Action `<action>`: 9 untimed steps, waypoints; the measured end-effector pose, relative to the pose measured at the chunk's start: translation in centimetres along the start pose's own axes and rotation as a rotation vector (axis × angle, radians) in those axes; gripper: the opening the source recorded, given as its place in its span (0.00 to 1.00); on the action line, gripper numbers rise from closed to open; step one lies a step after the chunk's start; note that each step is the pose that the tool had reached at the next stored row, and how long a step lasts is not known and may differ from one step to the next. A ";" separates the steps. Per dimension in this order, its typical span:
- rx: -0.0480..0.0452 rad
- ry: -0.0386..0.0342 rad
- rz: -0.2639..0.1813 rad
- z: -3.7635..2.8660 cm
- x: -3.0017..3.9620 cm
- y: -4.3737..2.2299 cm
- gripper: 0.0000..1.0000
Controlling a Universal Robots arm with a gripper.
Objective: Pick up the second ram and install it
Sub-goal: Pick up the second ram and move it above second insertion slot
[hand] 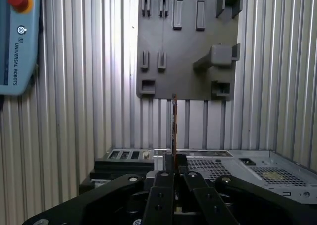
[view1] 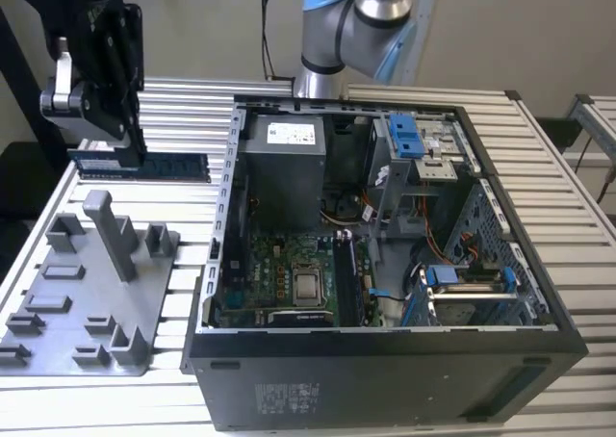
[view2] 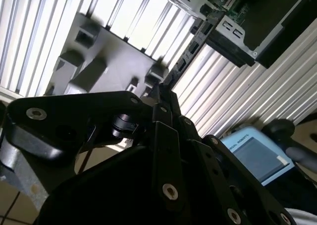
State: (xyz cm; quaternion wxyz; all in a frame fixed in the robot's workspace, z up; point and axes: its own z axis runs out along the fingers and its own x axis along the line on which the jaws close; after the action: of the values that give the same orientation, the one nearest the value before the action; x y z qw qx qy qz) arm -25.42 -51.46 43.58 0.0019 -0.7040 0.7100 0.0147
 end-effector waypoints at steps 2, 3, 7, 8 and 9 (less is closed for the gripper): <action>0.0000 -0.0001 0.000 -0.01 -0.01 -0.95 0.13; 0.0000 0.0000 0.000 -0.02 -0.01 -1.36 0.13; -0.0001 0.0001 -0.001 -0.06 -0.04 -3.19 0.13; 0.0000 -0.0001 -0.001 -0.06 -0.05 -3.67 0.13; -0.0001 0.0000 -0.001 -0.07 -0.05 -4.12 0.13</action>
State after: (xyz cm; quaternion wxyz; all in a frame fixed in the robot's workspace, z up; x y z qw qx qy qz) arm -21.30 -51.45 43.58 0.0019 -0.7043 0.7097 0.0147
